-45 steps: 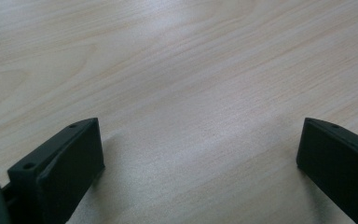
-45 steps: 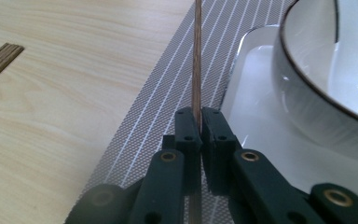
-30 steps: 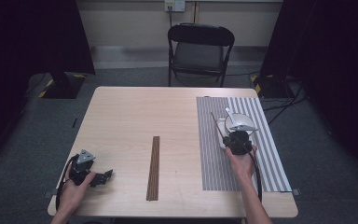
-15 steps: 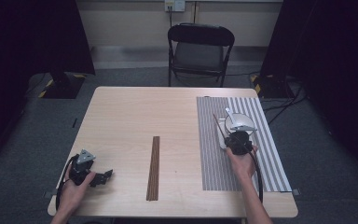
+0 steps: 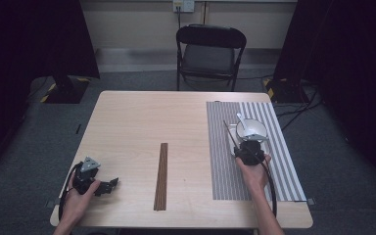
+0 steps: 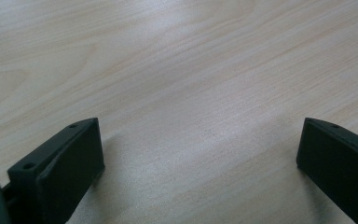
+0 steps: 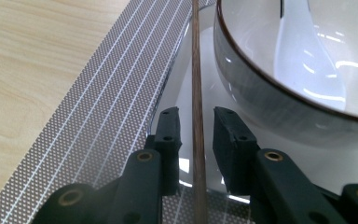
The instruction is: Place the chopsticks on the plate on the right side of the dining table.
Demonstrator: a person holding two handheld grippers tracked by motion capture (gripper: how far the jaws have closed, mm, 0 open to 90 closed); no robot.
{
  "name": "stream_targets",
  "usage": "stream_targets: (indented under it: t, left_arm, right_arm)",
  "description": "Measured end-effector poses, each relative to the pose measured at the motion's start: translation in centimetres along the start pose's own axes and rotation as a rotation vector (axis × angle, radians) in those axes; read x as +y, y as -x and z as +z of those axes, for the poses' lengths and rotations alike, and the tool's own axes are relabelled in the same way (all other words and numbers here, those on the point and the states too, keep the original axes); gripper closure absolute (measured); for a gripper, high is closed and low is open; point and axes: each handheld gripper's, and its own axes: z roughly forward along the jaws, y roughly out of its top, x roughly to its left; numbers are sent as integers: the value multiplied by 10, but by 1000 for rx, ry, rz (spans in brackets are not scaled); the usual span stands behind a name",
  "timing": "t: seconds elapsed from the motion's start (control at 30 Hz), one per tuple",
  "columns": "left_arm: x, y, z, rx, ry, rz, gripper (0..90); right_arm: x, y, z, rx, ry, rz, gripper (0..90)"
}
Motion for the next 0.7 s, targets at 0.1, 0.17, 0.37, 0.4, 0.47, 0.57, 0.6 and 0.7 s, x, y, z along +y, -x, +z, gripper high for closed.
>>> stream_targets:
  t: [0.1, 0.17, 0.37, 0.4, 0.47, 0.57, 0.6, 0.7]
  left_arm:
    - [0, 0, 0, -1, 0, 0, 0]
    - [0, 0, 0, 0, 0, 0, 0]
    - [0, 0, 0, 0, 0, 0, 0]
    - [0, 0, 0, 0, 0, 0, 0]
    - [0, 0, 0, 0, 0, 0, 0]
    - [0, 0, 0, 0, 0, 2, 0]
    - [0, 0, 0, 0, 0, 0, 0]
    - [0, 0, 0, 0, 0, 0, 0]
  right_arm:
    - [-5, 2, -1, 2, -1, 5, 761]
    - [-5, 3, -3, -1, -5, -9, 800]
    - [-5, 8, -4, -6, -12, -12, 845]
    - [-5, 11, -3, -7, -14, -2, 850]
    - [-5, 12, -3, -9, -14, 2, 851]
    - [-5, 13, -2, -11, -13, 2, 852]
    - [-5, 14, -2, -8, -13, 5, 851]
    - [-5, 14, -2, -9, -12, 7, 851]
